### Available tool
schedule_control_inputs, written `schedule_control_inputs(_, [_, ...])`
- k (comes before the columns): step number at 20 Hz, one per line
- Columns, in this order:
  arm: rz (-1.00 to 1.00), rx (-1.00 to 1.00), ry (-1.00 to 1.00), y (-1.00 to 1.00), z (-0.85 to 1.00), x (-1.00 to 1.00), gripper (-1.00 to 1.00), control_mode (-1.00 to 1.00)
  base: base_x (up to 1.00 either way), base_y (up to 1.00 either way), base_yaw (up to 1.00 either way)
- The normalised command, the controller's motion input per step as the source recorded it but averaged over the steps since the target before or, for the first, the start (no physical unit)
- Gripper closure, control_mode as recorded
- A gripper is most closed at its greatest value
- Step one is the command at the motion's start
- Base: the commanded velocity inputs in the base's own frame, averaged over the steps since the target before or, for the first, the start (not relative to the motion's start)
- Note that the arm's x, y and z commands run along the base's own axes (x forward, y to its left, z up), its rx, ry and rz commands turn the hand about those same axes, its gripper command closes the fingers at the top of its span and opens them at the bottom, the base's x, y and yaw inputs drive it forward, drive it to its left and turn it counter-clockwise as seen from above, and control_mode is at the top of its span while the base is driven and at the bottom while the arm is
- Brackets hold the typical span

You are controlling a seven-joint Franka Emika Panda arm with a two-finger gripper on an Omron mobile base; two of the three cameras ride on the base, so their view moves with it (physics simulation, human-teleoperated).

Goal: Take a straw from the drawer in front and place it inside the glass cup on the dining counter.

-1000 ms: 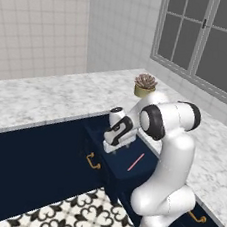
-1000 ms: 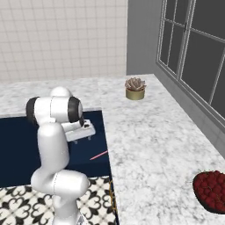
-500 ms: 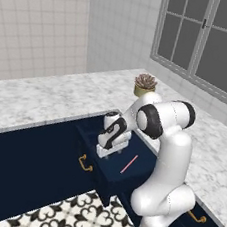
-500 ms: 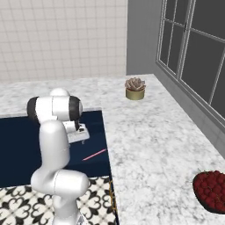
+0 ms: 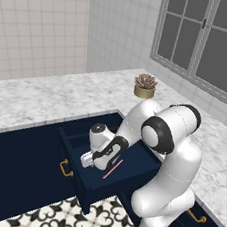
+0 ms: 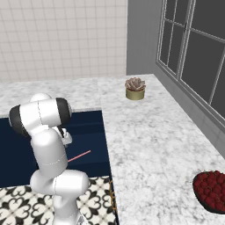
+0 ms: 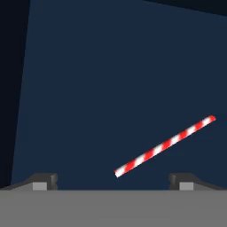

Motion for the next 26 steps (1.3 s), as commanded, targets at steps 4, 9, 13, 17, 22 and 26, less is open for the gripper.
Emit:
schedule_control_inputs(4, [-0.28, 0.00, 0.00, -0.34, 0.26, 0.46, -1.00, -1.00, 0.00, 0.00, 0.00])
schedule_control_inputs(9, [-0.28, 0.03, 0.02, -0.49, 0.02, 0.30, -1.00, -1.00, 0.00, 0.00, 0.00])
schedule_control_inputs(13, [-0.20, 0.05, 0.00, -0.61, -0.03, 0.00, -1.00, -1.00, 0.00, 0.00, 0.00])
schedule_control_inputs(17, [-0.16, 0.06, 0.00, -0.52, -0.15, 0.04, -1.00, -1.00, 0.00, 0.00, 0.00])
schedule_control_inputs(22, [-0.08, 0.10, 0.00, -0.13, -0.38, 0.14, -1.00, -1.00, 0.00, 0.00, 0.00])
schedule_control_inputs(26, [-0.04, 0.10, 0.00, 0.00, -0.41, 0.21, -1.00, -1.00, 0.00, 0.00, 0.00])
